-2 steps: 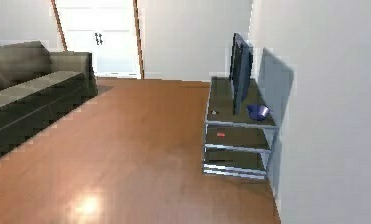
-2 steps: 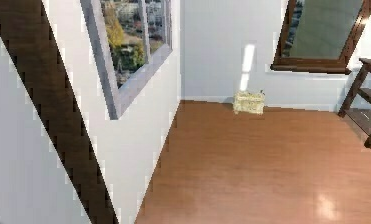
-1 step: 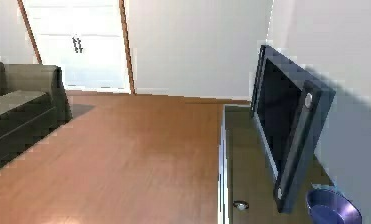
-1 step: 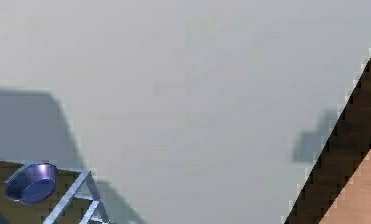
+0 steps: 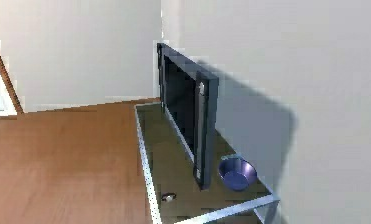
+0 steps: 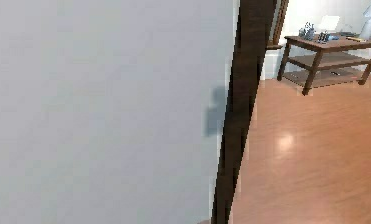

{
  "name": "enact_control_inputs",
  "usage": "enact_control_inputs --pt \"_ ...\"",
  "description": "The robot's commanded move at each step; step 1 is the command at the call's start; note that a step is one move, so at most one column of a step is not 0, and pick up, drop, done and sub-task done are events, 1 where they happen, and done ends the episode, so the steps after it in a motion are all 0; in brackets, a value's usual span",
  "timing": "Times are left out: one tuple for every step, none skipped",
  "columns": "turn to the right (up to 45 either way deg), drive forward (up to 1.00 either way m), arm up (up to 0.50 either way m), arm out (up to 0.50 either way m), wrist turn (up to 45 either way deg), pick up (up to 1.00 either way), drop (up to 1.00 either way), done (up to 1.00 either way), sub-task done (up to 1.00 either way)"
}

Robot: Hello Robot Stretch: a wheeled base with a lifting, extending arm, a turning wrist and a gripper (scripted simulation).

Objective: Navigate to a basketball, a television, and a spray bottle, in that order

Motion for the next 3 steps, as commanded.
enact_control_inputs --pt "0.0 0.00 0.00 0.00 0.0 0.00 0.00 0.00 1.00" --pt "-45.0 0.00 0.00 0.00 0.0 0.00 0.00 0.00 0.00" --pt "-45.0 0.00 0.00 0.00 0.0 0.00 0.00 0.00 0.00"
